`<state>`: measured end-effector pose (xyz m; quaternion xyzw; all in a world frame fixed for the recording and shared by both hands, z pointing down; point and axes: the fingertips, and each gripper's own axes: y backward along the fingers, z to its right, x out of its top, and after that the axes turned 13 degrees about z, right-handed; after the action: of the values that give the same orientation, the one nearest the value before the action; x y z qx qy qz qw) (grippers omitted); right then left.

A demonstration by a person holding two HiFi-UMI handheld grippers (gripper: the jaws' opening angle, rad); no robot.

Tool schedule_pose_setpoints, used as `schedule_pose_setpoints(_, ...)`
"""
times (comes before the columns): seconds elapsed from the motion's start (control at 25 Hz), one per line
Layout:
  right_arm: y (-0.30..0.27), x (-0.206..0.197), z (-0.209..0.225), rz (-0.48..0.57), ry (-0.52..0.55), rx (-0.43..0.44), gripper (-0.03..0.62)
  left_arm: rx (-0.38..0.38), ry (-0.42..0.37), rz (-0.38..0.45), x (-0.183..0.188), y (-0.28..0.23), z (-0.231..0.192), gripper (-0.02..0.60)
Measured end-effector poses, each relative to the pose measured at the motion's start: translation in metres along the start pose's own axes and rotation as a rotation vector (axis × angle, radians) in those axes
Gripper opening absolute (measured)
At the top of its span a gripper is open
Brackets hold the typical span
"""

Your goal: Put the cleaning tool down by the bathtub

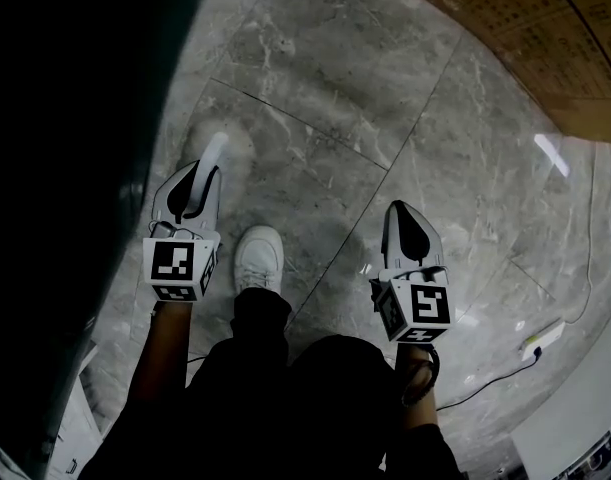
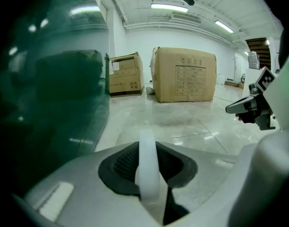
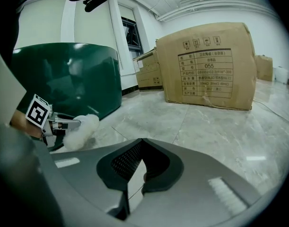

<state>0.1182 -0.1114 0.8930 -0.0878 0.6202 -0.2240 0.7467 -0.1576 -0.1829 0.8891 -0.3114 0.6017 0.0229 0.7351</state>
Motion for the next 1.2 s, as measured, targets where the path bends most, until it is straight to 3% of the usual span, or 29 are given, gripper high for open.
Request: schedule_pose_setpoints(1.2, -0.002, -0.034, 0.02, -0.014, -0.033, -0.005, 0.015, -0.046, -0.021, -0.08, -0.05, -0.025, 0.017, 0.094)
